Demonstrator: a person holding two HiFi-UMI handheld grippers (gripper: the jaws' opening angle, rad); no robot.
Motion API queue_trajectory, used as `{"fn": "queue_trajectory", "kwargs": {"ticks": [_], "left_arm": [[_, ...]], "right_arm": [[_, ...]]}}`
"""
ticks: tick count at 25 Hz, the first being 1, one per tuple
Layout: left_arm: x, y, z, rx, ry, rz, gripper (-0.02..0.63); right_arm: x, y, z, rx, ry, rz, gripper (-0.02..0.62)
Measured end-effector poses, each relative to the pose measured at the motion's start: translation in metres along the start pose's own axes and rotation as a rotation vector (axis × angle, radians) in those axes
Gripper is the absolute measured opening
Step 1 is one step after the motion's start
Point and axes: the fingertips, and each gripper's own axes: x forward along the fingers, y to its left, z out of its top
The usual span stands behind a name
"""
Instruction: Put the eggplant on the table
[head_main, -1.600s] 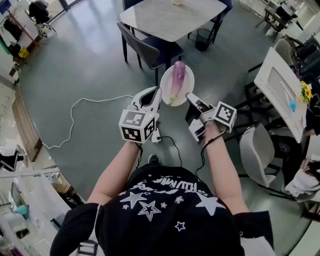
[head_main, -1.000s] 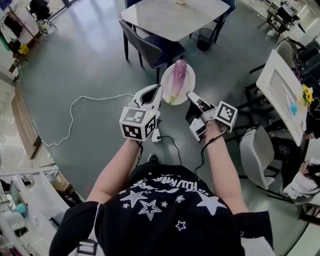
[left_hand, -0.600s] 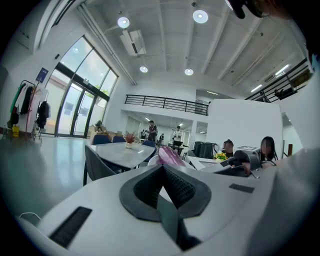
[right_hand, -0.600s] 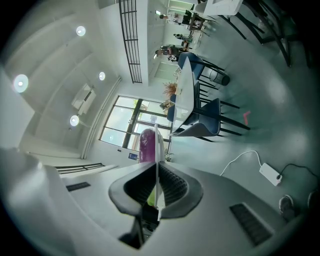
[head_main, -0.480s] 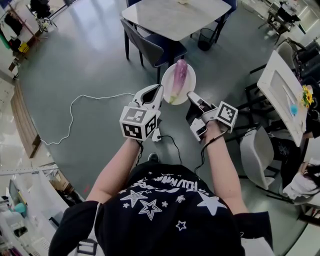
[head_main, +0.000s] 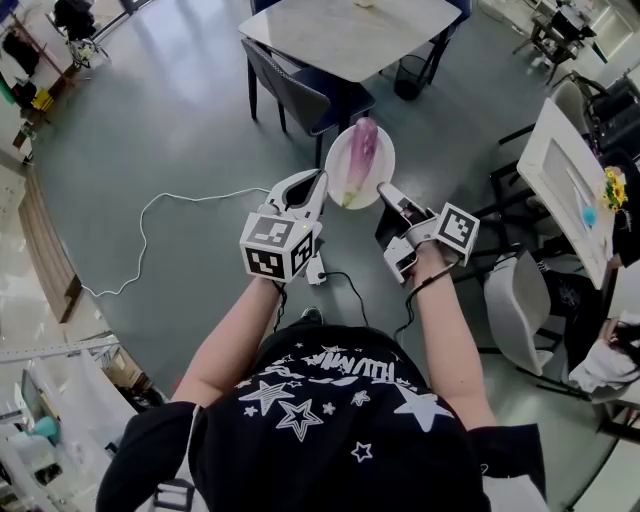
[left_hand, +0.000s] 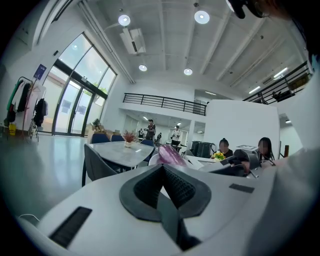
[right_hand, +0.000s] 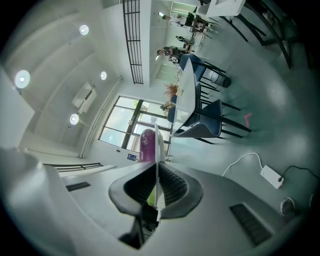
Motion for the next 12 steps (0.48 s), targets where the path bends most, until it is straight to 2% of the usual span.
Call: {"fn": "queue_trajectory", "kwargs": {"ticks": [12], "left_arm": [[0.011,0.016,-0.012,-0.006,0.041,-0.013,0.008]], "right_arm": [[0.006,-0.02,0.015,0.032,-0.036,-0.026,0.021]]}}
